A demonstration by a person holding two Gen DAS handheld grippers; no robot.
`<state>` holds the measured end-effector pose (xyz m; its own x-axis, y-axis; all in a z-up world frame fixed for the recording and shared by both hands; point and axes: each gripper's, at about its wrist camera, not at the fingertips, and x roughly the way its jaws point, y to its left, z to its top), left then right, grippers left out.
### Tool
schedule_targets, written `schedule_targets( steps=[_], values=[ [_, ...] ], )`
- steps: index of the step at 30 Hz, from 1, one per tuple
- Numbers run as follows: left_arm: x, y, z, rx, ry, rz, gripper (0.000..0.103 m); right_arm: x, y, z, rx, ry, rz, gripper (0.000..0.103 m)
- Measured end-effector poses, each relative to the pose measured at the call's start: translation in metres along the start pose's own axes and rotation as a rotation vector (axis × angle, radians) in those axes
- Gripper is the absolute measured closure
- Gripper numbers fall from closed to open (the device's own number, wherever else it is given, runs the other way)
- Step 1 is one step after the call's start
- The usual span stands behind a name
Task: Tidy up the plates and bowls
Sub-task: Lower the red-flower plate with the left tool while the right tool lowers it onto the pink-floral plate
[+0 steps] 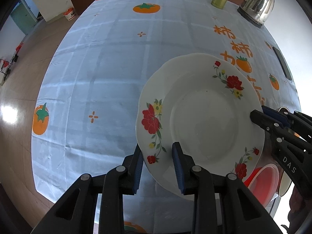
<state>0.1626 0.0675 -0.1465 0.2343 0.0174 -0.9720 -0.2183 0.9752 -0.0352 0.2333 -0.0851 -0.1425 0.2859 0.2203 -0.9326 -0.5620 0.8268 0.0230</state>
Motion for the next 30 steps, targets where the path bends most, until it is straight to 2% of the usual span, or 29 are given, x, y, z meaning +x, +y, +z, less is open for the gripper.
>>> schedule_targets(
  steps=[12, 30],
  values=[
    [0.007, -0.01, -0.001, 0.022, 0.011, -0.023, 0.071, 0.004, -0.009, -0.005, 0.013, 0.014, -0.012, 0.085],
    [0.019, -0.019, 0.005, 0.053, 0.013, -0.011, 0.071, 0.013, -0.017, -0.007, 0.033, 0.039, -0.025, 0.084]
  ],
)
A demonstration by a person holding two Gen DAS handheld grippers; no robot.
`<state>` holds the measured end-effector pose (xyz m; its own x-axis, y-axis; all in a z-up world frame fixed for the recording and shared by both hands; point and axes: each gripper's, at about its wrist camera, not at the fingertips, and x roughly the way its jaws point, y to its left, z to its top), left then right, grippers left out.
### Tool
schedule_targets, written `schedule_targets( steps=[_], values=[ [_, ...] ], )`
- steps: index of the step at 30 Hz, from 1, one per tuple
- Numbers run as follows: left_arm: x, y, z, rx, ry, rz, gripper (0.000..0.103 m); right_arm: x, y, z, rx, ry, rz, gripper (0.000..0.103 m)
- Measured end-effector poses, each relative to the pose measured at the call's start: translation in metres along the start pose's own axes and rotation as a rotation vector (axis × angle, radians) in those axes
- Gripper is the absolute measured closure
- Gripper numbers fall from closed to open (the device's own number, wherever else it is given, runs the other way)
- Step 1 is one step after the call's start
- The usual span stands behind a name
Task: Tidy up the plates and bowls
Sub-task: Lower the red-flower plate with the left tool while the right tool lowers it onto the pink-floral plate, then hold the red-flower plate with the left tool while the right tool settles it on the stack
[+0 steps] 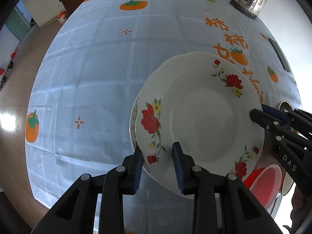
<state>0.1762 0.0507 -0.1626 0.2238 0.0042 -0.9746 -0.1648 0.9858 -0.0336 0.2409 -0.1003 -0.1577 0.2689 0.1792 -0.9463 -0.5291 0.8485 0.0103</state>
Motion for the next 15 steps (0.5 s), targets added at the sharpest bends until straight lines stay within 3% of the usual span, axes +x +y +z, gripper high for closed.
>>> schedule_targets(
  steps=[15],
  values=[
    [0.0096, 0.0008, 0.0049, 0.004, 0.017, 0.004, 0.071, 0.0079, -0.0009, 0.0013, 0.002, 0.02, -0.002, 0.084]
  ],
)
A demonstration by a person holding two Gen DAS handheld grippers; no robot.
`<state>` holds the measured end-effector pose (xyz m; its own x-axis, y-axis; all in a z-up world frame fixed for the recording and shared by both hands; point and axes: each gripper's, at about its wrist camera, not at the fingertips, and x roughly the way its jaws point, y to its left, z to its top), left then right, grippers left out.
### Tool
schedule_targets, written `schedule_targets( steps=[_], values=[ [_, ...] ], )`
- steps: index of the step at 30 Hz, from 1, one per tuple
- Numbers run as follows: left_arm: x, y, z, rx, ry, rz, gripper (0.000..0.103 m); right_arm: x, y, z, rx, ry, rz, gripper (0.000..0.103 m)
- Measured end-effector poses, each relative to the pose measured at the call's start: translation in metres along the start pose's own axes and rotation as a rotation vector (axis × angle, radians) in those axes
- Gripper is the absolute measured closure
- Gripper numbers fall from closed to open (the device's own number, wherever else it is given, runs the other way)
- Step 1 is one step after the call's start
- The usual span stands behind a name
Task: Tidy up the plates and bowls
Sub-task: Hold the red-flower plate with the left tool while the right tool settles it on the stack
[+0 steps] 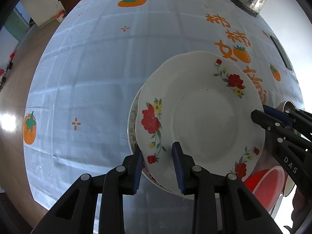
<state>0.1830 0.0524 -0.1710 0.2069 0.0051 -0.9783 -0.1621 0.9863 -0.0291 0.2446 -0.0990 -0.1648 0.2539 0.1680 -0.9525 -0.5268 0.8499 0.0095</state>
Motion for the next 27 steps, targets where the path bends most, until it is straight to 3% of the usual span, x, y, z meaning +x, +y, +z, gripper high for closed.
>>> schedule_targets(
  steps=[27],
  values=[
    [-0.0003, 0.0063, -0.0028, -0.008, 0.001, -0.019, 0.071, 0.0012, 0.0004, 0.0025, -0.007, 0.002, 0.001, 0.084]
  ],
)
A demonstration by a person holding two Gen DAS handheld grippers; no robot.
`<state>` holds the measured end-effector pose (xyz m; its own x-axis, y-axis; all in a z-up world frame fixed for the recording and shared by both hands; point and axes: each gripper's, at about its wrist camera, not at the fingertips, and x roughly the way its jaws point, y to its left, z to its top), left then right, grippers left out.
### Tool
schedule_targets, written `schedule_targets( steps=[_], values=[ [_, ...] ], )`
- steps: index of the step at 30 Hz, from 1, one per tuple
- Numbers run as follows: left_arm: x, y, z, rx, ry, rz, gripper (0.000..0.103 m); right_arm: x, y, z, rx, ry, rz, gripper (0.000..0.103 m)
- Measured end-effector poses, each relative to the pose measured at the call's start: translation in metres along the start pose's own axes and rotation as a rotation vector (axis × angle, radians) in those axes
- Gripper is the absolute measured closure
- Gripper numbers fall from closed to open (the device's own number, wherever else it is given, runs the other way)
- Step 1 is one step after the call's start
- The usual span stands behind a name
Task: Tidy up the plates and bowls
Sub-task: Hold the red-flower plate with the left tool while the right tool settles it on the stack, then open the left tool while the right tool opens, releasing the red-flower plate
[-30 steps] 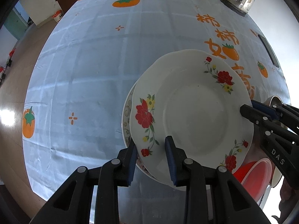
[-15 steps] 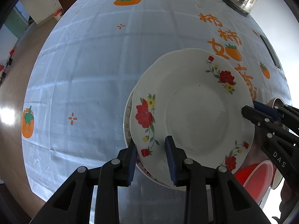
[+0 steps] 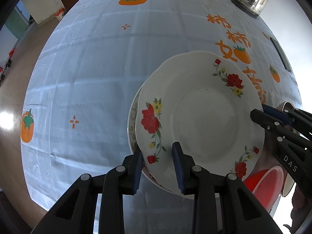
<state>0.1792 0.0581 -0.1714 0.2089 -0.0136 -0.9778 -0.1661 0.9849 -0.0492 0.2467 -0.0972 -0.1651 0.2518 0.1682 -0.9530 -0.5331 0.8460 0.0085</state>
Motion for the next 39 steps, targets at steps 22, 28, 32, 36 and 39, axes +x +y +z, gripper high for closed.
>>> schedule_targets(
  steps=[22, 28, 32, 36, 39],
  values=[
    [-0.005, 0.002, -0.004, -0.008, -0.012, -0.011, 0.071, 0.004, 0.006, 0.0, -0.028, -0.002, -0.013, 0.082],
    [-0.005, 0.001, -0.004, -0.009, -0.011, -0.01, 0.071, 0.004, 0.007, 0.0, -0.031, -0.001, -0.014, 0.082],
    [-0.005, 0.003, -0.003, -0.018, -0.009, -0.018, 0.07, 0.005, 0.008, 0.001, -0.035, 0.001, -0.012, 0.079],
    [-0.005, 0.003, -0.002, -0.016, -0.008, -0.022, 0.069, 0.006, 0.009, 0.002, -0.021, -0.006, 0.02, 0.066],
    [-0.006, 0.004, -0.003, -0.02, -0.007, -0.03, 0.069, 0.006, 0.013, 0.001, -0.035, -0.01, 0.01, 0.061]
  ],
)
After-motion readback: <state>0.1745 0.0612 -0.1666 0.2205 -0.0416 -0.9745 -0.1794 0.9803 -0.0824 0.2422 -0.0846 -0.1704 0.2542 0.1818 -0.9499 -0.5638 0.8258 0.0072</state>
